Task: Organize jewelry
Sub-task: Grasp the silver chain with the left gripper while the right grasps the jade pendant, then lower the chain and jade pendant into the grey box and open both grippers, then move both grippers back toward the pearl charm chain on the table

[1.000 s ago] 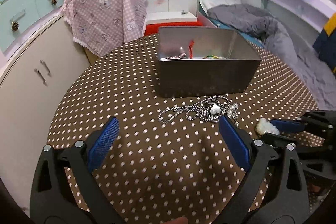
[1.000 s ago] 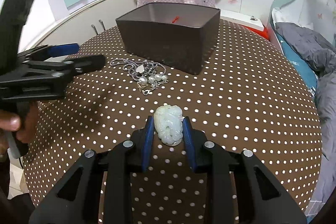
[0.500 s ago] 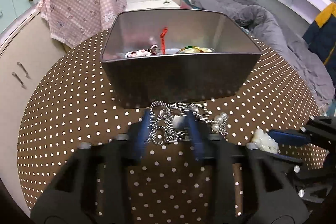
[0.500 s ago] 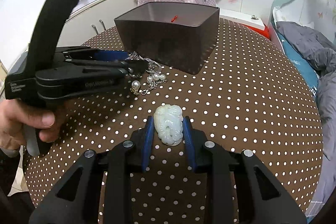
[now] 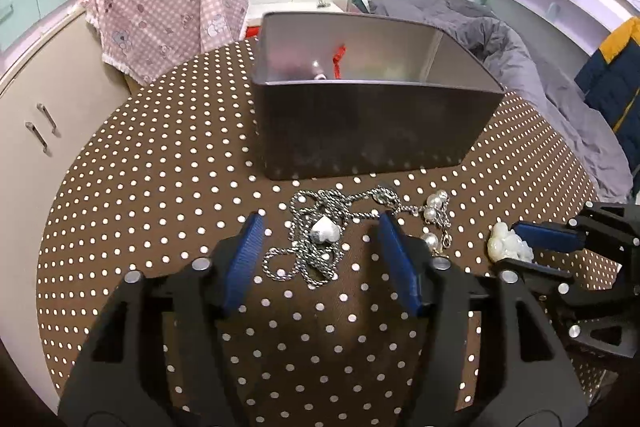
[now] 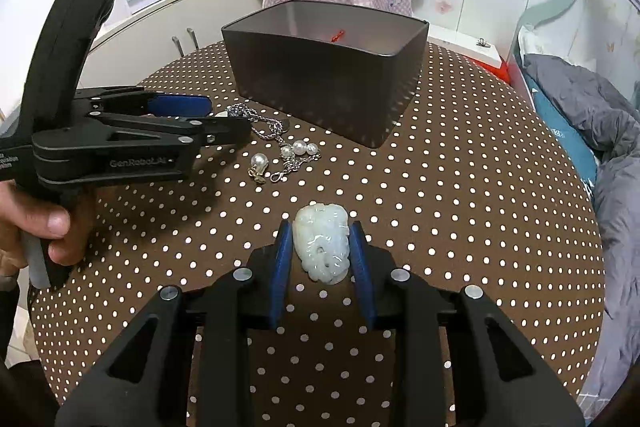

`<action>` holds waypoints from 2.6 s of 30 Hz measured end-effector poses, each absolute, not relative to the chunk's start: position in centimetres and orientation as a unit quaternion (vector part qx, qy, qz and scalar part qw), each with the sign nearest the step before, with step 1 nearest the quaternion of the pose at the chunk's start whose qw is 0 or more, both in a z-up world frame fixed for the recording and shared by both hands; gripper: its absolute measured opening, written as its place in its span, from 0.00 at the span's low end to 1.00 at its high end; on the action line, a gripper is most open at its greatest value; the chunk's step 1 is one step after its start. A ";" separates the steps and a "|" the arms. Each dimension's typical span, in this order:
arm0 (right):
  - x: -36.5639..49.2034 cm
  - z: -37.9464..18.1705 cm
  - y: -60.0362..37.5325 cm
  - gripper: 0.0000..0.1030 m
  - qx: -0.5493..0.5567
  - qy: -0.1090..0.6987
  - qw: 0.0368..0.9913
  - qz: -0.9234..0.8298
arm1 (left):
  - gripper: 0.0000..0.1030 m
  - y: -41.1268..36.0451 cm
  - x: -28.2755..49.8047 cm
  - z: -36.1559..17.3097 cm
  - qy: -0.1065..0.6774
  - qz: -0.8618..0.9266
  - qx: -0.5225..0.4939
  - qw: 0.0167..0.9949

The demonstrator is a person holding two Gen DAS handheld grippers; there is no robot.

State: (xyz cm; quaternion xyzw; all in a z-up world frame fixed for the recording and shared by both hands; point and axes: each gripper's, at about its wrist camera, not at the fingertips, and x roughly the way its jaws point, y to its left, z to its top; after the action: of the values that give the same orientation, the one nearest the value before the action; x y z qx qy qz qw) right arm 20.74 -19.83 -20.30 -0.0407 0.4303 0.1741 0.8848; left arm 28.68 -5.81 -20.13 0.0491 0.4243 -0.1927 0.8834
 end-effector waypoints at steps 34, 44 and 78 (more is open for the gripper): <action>25.1 -5.5 -22.8 0.26 0.020 0.292 0.930 0.221 | 0.18 -3.7 26.8 -3.1 0.271 -0.250 -0.010 0.929; 31.8 -6.8 -22.4 0.26 0.047 0.337 0.914 0.219 | 0.18 -6.2 33.0 -4.6 0.320 -0.232 -0.006 0.918; 23.0 -4.1 -25.3 0.92 0.080 0.271 0.951 0.129 | 0.94 -1.4 22.7 -3.7 0.239 -0.103 -0.004 0.966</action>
State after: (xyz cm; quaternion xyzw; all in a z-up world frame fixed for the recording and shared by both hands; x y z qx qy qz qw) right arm 23.04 -25.28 -4.08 0.0795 0.2712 0.1288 0.9505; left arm 22.71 -1.42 -3.68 -0.0036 0.2392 -0.1027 0.9655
